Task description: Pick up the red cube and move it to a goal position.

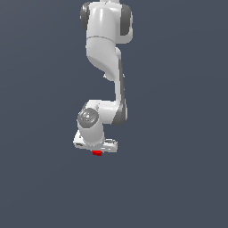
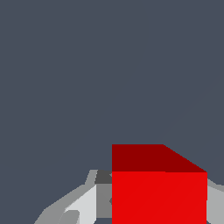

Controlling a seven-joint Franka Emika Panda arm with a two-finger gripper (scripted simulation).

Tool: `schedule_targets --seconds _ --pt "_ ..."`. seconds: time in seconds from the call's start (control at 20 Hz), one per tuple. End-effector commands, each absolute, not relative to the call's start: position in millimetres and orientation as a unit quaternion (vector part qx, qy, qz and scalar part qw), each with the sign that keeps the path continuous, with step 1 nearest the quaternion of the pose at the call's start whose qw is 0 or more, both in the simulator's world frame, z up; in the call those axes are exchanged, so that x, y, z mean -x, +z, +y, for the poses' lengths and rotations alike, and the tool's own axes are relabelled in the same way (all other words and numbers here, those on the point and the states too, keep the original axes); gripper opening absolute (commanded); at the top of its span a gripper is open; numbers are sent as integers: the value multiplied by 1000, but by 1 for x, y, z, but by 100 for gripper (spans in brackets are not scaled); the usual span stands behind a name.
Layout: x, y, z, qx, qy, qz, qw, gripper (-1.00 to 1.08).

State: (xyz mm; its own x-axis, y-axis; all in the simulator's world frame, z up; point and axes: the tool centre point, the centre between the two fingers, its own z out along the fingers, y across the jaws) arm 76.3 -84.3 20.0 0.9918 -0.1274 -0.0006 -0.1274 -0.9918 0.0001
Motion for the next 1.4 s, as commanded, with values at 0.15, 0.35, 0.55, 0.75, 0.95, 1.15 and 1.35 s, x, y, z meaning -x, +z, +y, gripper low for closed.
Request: schedule_targets --seconds 0.15,0.35,0.55,0.75,0.95,1.15,1.35 --pt "-74 26 -81 -998 0 -64 0 -100" --pt "-68 36 -75 -998 0 -64 0 -100" --pt "-59 52 -66 -998 0 -64 0 -100" --pt "-46 75 -52 -998 0 -64 0 -100" --pt "-30 104 -36 -998 0 -64 0 -100" --pt "-13 136 -18 -998 0 -64 0 -100" --pt "4 169 1 -998 0 -64 0 -100"
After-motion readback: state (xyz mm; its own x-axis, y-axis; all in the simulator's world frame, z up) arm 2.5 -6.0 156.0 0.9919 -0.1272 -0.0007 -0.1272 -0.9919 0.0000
